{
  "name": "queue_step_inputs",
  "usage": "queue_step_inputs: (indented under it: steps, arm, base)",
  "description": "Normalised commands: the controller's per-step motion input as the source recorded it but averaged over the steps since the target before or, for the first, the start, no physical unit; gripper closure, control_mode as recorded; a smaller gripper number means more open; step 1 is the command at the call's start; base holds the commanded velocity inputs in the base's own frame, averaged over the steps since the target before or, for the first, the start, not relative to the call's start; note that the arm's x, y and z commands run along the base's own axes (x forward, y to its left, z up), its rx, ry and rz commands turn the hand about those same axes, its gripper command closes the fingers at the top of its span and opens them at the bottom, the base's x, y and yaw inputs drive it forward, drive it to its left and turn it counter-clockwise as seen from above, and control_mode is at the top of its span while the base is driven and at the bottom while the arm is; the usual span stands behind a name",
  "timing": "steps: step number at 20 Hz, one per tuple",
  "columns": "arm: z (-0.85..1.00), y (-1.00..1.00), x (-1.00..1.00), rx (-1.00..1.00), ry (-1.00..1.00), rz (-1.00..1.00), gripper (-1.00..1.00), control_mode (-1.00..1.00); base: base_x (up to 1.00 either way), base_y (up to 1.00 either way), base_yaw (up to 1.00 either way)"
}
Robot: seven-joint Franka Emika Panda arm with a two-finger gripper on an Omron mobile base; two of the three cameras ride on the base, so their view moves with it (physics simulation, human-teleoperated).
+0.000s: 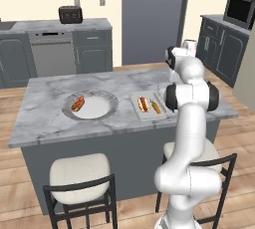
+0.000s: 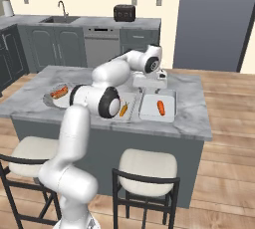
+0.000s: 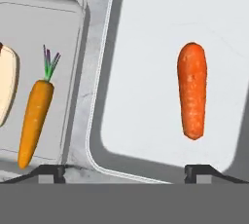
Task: Place one cooked food and one vegetable from the large plate to each tupperware container.
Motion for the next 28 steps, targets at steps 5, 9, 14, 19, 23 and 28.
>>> queue_step_inputs:
  steps: [5, 9, 14, 19, 23, 28]
  arm:
    - [0.46, 1.00, -0.14, 0.02, -0.42, -0.01, -1.00, -1.00]
    - [0.31, 1.00, -0.02, 0.02, -0.25, -0.20, -1.00, -1.00]
    - [0.47, 1.00, -0.14, 0.00, 0.17, -0.21, -1.00, -1.00]
    - [0.08, 1.00, -0.04, 0.07, 0.29, -0.16, -1.00, -1.00]
    - [-0.16, 1.00, 0.00, 0.09, 0.39, -0.31, -1.00, -1.00]
    - [-0.28, 0.95, 0.05, 0.24, 0.14, -0.16, -1.00, -1.00]
  base:
    - [0.00, 0.00, 0.00]
    - [0.00, 0.00, 0.00]
    - [0.00, 0.00, 0.00]
    - [0.00, 0.00, 0.00]
    - [0.00, 0.00, 0.00]
    - [0.00, 0.00, 0.00]
